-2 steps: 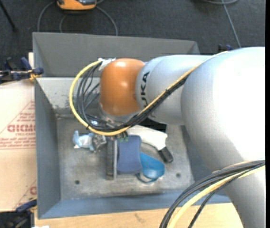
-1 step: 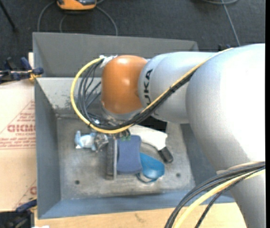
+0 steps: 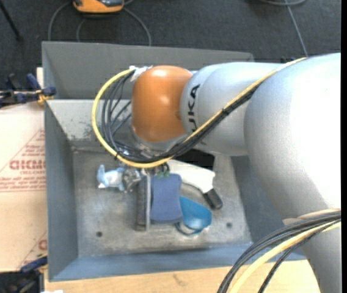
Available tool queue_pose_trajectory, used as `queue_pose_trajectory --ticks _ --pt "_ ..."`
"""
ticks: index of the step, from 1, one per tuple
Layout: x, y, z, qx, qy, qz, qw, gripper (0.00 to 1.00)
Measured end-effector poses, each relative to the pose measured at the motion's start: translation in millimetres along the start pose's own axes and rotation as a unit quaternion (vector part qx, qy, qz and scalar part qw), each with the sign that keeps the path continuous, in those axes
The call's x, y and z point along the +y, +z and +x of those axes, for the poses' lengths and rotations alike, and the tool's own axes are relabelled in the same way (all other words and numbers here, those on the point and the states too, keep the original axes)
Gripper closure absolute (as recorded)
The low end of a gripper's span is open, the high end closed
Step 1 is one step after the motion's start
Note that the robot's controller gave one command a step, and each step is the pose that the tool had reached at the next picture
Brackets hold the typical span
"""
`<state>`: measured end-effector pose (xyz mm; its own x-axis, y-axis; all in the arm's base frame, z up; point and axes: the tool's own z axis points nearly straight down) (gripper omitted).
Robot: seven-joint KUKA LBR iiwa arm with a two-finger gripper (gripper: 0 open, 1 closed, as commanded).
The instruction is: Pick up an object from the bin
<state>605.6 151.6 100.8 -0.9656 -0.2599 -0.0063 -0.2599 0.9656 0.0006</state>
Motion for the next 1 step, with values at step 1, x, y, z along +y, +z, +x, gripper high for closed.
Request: queue_pose_trajectory --ticks 1 --pt "-0.3 -11.2 -1.0 0.0002 0.000 0.000 1.0000 1.00"
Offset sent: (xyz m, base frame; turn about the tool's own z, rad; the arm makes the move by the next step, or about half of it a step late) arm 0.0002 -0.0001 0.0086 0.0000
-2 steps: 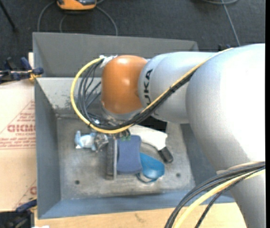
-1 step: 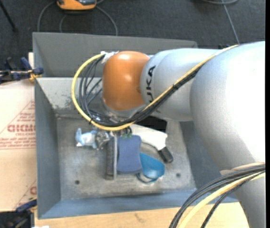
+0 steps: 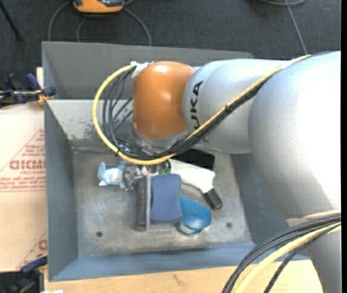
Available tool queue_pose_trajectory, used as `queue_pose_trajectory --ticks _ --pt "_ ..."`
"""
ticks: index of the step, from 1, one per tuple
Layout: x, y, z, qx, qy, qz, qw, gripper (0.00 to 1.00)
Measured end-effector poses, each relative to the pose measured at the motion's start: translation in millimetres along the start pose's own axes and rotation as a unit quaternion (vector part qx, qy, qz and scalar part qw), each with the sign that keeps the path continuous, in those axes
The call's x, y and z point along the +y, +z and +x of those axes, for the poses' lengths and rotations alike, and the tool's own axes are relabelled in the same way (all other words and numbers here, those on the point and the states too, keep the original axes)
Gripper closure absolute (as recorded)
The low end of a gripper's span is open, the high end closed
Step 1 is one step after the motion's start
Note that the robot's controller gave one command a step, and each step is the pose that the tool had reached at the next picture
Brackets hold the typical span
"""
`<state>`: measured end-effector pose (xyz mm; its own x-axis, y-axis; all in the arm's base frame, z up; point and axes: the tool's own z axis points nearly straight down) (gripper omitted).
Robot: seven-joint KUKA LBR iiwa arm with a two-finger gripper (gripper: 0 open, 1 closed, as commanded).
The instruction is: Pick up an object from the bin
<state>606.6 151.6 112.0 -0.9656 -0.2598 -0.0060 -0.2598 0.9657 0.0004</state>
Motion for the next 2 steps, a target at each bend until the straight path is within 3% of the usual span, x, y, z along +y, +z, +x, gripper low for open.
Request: queue_pose_trajectory --ticks 2 --pt "-0.1 -22.5 0.6 0.0020 0.000 0.000 1.0000 1.00"
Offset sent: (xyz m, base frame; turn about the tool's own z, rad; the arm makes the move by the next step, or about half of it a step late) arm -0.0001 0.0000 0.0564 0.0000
